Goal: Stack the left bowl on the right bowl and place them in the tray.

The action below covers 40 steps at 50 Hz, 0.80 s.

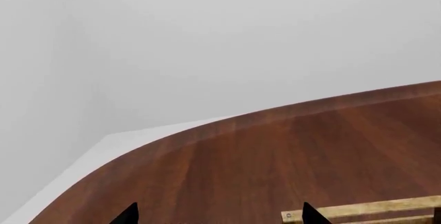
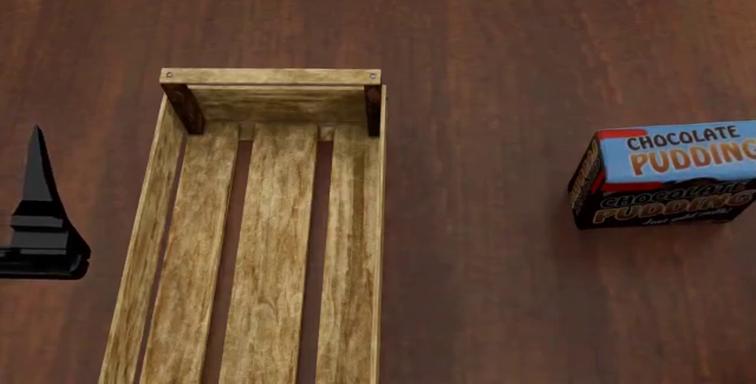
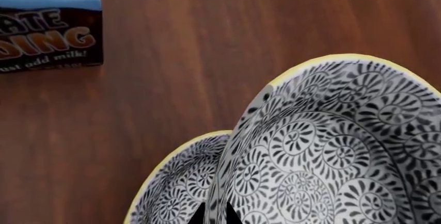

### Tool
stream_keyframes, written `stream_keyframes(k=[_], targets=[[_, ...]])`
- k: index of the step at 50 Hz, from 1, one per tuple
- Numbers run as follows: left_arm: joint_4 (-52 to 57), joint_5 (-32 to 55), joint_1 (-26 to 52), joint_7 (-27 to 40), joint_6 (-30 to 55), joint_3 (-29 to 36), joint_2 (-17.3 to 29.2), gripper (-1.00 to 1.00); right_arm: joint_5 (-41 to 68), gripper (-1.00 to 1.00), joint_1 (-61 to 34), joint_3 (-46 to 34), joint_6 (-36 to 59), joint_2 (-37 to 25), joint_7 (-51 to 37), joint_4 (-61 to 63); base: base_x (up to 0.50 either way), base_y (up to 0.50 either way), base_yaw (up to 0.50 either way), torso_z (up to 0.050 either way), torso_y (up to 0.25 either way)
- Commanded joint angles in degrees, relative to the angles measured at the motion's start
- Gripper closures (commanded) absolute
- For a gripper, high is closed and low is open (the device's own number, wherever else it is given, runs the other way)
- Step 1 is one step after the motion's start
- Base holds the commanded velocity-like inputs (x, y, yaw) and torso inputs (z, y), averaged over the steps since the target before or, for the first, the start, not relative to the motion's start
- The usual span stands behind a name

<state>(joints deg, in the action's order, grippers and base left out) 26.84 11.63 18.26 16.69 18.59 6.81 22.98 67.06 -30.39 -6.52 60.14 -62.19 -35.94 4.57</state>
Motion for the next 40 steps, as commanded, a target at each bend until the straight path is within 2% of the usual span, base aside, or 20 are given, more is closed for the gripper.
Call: stream_keyframes(k=[1, 40], targets=[[-0.22, -0.08, -0.12, -0.01, -0.29, 0.37, 0.14, -1.0, -2.77, 1.0, 1.69, -0.26, -2.38, 0.95, 1.84, -1.33, 0.0, 0.0, 0.0, 0.0, 0.0], [-1.32, -0.45, 0.22, 0.33, -0.6, 1.27, 0.47, -1.0, -5.53, 1.0, 5.68, -1.59, -7.4, 4.22, 4.75, -4.72, 0.0, 0.0, 0.0, 0.0, 0.0]])
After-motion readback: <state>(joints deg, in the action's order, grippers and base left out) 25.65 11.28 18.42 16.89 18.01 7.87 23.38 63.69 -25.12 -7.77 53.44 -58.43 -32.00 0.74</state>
